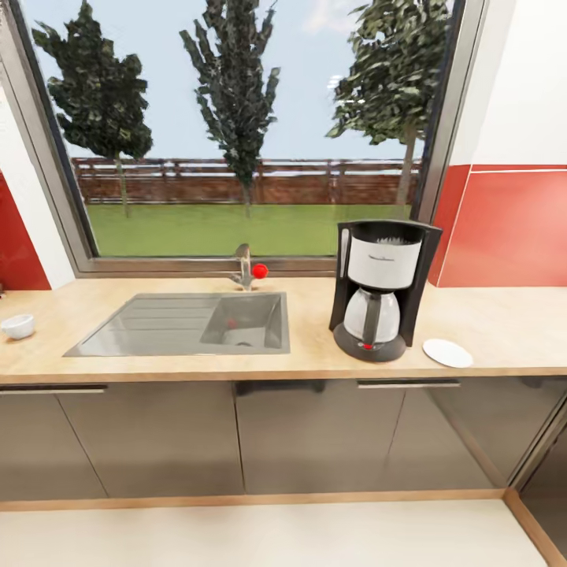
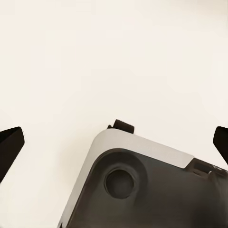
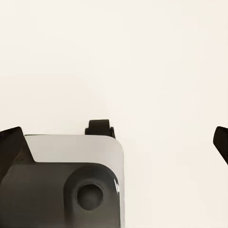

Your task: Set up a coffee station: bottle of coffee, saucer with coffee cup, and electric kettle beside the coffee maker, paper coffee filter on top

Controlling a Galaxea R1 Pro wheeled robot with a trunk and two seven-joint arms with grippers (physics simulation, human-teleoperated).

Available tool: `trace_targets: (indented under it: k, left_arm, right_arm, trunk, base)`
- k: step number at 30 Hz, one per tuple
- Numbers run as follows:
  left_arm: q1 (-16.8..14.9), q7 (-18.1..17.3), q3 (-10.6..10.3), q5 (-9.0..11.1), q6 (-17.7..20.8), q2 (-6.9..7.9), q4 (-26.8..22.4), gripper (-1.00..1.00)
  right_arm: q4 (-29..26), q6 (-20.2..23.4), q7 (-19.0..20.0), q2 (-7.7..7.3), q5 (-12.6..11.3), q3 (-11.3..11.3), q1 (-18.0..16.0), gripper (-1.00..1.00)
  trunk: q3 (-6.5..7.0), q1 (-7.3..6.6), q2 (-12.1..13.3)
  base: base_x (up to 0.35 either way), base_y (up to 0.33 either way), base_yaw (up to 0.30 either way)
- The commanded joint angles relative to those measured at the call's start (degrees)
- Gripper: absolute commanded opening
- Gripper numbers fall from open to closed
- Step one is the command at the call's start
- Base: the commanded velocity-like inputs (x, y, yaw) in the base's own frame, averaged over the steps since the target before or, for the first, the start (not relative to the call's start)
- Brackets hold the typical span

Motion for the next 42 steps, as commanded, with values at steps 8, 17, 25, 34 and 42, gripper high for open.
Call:
trace_targets:
  k: [8, 17, 25, 34, 42]
  left_arm:
    - [0.03, 0.34, -0.35, 0.05, -0.16, -0.02, -0.10, 1.00]
    - [0.03, 0.34, -0.42, -0.13, -0.19, -0.04, -0.12, 1.00]
    - [0.03, 0.34, -0.44, -0.22, -0.55, -0.05, -0.05, 1.00]
    - [0.03, 0.34, -0.49, -0.14, -0.67, -0.04, -0.08, 1.00]
    - [0.03, 0.33, -0.60, -0.13, -0.83, -0.04, -0.07, 1.00]
  right_arm:
    - [0.22, -0.33, -0.12, 0.08, -0.19, 0.15, -0.09, 1.00]
    - [0.15, -0.36, -0.12, 0.02, -0.19, 0.15, -0.09, 1.00]
    - [0.23, -0.24, -0.12, -0.01, -0.19, 0.15, -0.09, 1.00]
    - [0.23, -0.18, -0.12, -0.38, -0.54, 0.15, -0.09, 1.00]
    - [0.23, 0.19, -0.06, -0.50, -0.71, 0.15, -0.09, 1.00]
  trunk:
    - [-0.05, 0.02, -0.03]
    - [-0.05, 0.02, -0.03]
    - [-0.05, 0.02, -0.03]
    - [-0.05, 0.02, -0.03]
    - [-0.05, 0.02, -0.03]
  base:
    - [0.122, 0.315, 0.000]
    - [0.051, 0.327, 0.000]
    - [0.001, 0.338, 0.000]
    - [0.000, 0.343, 0.000]
    - [0.000, 0.343, 0.000]
